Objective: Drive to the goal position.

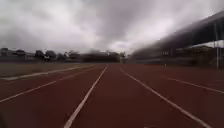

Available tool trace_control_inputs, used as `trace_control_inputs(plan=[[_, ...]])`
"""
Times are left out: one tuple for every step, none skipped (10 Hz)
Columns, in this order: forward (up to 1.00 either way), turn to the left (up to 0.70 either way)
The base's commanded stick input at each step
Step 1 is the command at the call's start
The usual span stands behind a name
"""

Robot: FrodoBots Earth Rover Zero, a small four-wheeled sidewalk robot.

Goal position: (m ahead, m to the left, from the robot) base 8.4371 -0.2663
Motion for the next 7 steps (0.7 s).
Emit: trace_control_inputs(plan=[[0.7, 0.0], [0.7, 0.0], [0.7, 0.0], [0.7, 0.0], [0.7, 0.0], [0.7, 0.0], [0.7, 0.0]])
